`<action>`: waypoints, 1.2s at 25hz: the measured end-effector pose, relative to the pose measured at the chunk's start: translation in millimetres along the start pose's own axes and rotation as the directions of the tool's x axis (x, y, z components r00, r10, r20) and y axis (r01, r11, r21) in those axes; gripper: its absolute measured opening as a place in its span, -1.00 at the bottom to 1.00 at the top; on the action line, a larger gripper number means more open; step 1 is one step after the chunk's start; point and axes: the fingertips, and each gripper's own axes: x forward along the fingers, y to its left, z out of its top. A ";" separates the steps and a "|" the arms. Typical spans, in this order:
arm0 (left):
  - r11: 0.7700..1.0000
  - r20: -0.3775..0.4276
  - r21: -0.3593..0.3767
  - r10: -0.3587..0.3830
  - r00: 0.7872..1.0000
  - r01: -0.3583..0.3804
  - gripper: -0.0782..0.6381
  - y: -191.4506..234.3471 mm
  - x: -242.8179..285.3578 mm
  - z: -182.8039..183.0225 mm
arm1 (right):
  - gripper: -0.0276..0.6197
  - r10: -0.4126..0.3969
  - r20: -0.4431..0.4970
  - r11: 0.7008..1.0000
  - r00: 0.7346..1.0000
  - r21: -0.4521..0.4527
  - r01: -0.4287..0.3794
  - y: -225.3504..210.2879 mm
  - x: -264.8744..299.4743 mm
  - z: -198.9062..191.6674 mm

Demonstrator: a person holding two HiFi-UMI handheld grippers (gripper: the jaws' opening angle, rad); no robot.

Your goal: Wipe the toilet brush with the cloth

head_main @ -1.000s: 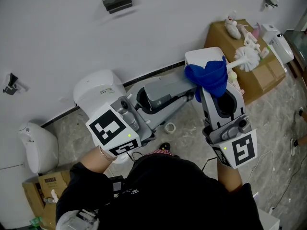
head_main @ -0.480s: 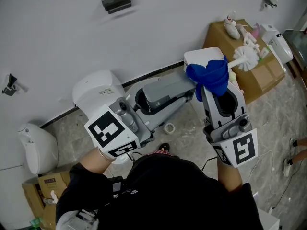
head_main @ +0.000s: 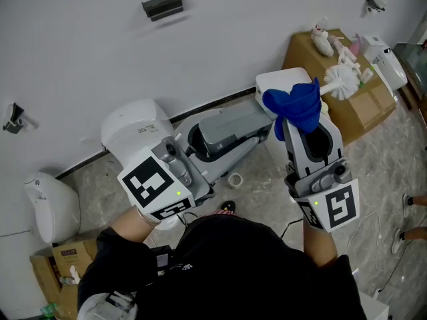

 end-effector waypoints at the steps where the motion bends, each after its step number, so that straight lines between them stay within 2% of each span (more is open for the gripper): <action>1: 1.000 0.000 0.001 -0.001 1.000 0.001 -0.31 0.0 -0.1 0.3 | -0.71 -0.001 0.000 1.000 1.000 0.001 0.001 -0.7 0.1 0.2; 30: 1.000 -0.003 0.011 -0.001 1.000 0.001 -0.31 -2.9 -1.9 1.0 | -0.71 -0.061 -0.013 0.998 0.998 0.005 0.061 -25.5 -5.9 -5.2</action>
